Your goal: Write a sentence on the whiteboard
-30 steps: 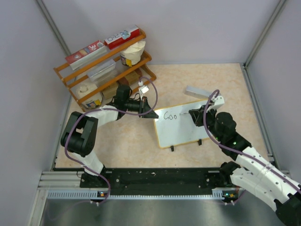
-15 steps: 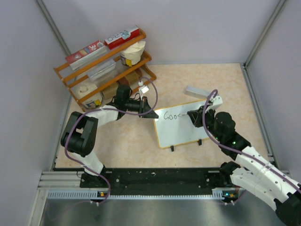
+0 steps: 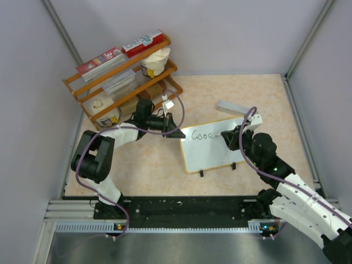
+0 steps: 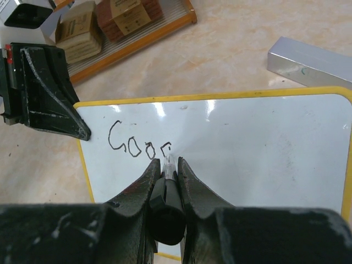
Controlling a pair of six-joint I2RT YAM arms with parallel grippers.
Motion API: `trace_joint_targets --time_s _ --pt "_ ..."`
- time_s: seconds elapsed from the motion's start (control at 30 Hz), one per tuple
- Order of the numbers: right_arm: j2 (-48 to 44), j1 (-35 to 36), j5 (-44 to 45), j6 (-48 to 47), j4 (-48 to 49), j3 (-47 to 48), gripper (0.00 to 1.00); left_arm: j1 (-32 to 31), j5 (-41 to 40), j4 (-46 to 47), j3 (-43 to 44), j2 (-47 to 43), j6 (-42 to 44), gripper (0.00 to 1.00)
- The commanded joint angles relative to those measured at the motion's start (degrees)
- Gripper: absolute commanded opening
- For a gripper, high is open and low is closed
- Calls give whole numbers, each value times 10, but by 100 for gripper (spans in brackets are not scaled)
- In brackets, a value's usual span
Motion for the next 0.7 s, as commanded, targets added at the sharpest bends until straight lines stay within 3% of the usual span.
trace_joint_targets --time_s 0.0,0.47,0.67 --pt "-9 5 30 5 5 3 0 -22 6 -27 -5 14 61 0" --pt "-49 5 17 6 37 24 0 -23 5 -30 -4 15 63 0" --pt "-9 5 31 -1 45 50 0 -24 5 -30 -3 16 63 0"
